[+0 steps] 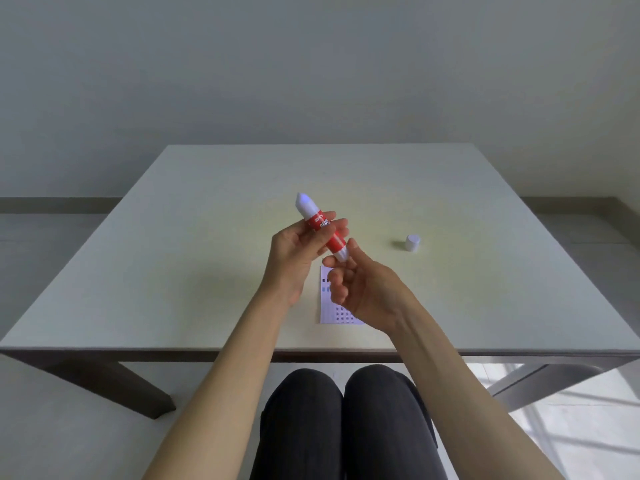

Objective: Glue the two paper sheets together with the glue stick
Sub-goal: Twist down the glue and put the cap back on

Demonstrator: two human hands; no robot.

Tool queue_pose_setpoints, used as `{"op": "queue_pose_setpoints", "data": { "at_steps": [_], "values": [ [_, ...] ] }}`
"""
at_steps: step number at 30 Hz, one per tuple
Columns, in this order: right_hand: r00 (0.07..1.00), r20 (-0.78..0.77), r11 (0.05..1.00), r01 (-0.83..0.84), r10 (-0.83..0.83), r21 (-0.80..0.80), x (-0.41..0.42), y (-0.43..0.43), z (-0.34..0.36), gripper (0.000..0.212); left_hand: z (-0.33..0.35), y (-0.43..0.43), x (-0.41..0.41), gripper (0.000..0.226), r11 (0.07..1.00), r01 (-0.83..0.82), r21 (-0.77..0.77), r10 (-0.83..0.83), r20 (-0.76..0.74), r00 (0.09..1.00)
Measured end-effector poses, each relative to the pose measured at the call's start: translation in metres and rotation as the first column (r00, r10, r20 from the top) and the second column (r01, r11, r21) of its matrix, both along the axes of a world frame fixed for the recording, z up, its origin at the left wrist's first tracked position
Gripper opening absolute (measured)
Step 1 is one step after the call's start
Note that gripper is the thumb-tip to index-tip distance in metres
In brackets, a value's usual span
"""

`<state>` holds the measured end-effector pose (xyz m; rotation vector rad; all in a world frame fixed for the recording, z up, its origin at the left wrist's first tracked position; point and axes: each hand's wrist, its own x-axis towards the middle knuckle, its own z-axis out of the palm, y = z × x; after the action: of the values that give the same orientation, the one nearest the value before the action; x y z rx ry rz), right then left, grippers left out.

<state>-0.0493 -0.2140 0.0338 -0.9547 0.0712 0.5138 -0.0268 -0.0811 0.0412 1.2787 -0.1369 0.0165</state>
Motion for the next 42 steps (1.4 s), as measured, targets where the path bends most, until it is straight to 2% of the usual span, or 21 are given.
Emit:
{"op": "queue_pose_setpoints", "data": {
  "at_steps": [3,4,6,8,10,12,14,17,19,20,22,24,27,29,31,33,34,35,37,40,42],
  "values": [
    [0.957,0.253,0.973,0.181,-0.140,-0.144,-0.004,0.004,-0.005,0.031,0.004,-0.001,-0.005,0.012,0.999,-0.055,0.004,0.055,-0.011,0.998],
    [0.853,0.493,0.862,0.371,-0.169,-0.345,-0.006,0.007,-0.009,0.024,0.005,-0.003,-0.008,0.011,0.997,-0.074,-0.007,0.074,-0.028,0.997],
    [0.559,0.829,0.436,0.755,-0.037,-0.490,-0.009,0.011,-0.018,0.012,0.006,-0.005,-0.011,0.011,0.995,-0.099,-0.018,0.098,-0.049,0.994],
    [0.480,0.876,0.294,0.833,0.036,-0.469,-0.011,0.012,-0.022,0.018,0.008,-0.006,-0.014,0.012,0.994,-0.110,-0.010,0.109,-0.041,0.993],
    [0.728,0.676,0.548,0.614,-0.114,-0.568,-0.011,0.009,-0.012,0.036,0.008,-0.004,-0.016,0.012,0.994,-0.112,-0.012,0.111,-0.035,0.993],
    [0.974,0.195,0.923,0.179,-0.116,-0.341,-0.009,0.004,0.001,0.063,0.009,-0.001,-0.017,0.012,0.995,-0.100,-0.010,0.099,-0.027,0.995],
    [1.000,-0.017,0.998,-0.001,0.000,-0.056,-0.008,-0.002,0.005,0.060,0.010,0.001,-0.018,0.011,0.996,-0.085,-0.012,0.085,-0.022,0.996],
    [0.974,0.187,0.991,0.132,-0.127,-0.014,-0.012,0.002,0.003,0.026,0.013,0.000,-0.019,0.011,0.995,-0.094,-0.030,0.093,-0.016,0.996],
    [0.731,0.644,0.832,0.489,-0.226,-0.263,-0.018,0.009,-0.004,0.008,0.015,-0.002,-0.020,0.011,0.993,-0.109,-0.042,0.109,-0.019,0.994],
    [0.536,0.831,0.624,0.703,-0.147,-0.342,-0.019,0.011,-0.010,0.010,0.016,-0.004,-0.020,0.012,0.993,-0.112,-0.047,0.111,-0.021,0.994],
    [0.283,0.956,0.342,0.892,0.082,-0.294,-0.017,0.009,-0.021,0.021,0.016,-0.007,-0.022,0.012,0.991,-0.130,-0.036,0.130,-0.019,0.991],
    [0.389,0.921,0.410,0.837,0.020,-0.362,-0.016,0.008,-0.018,0.027,0.015,-0.008,-0.023,0.012,0.986,-0.167,-0.022,0.166,-0.026,0.986],
    [0.911,0.379,0.881,0.306,-0.162,-0.359,-0.014,0.004,0.006,0.043,0.014,-0.004,-0.023,0.012,0.983,-0.181,-0.007,0.181,-0.026,0.983],
    [0.998,0.051,0.995,0.044,-0.040,-0.088,-0.008,-0.002,0.009,0.040,0.015,-0.001,-0.023,0.011,0.984,-0.176,0.009,0.176,-0.018,0.984],
    [0.988,0.119,0.995,0.103,-0.100,-0.017,-0.011,0.002,0.011,0.017,0.016,-0.001,-0.022,0.010,0.985,-0.173,0.017,0.174,-0.009,0.985],
    [0.792,0.575,0.858,0.428,-0.206,-0.282,-0.018,0.010,0.004,0.013,0.017,-0.002,-0.021,0.010,0.983,-0.182,0.022,0.182,-0.008,0.983],
    [0.585,0.801,0.630,0.671,-0.126,-0.391,-0.019,0.014,-0.004,0.021,0.017,-0.004,-0.021,0.009,0.982,-0.188,0.022,0.188,-0.011,0.982],
    [0.398,0.917,0.399,0.835,0.035,-0.378,-0.019,0.015,-0.011,0.026,0.016,-0.006,-0.021,0.008,0.979,-0.199,0.034,0.200,-0.011,0.980],
    [0.203,0.924,0.220,0.934,0.323,-0.282,-0.014,0.009,-0.017,0.032,0.013,-0.008,-0.020,0.005,0.953,-0.268,0.141,0.266,0.033,0.963],
    [0.380,0.842,0.241,0.839,0.384,-0.488,0.006,-0.020,-0.018,0.056,0.004,0.003,-0.018,0.013,0.840,-0.382,0.387,0.345,0.163,0.924],
    [0.543,0.766,0.062,0.801,0.346,-0.596,0.030,-0.049,-0.023,0.068,0.001,0.016,-0.016,0.015,0.744,-0.395,0.539,0.311,0.244,0.919]
  ]
}}
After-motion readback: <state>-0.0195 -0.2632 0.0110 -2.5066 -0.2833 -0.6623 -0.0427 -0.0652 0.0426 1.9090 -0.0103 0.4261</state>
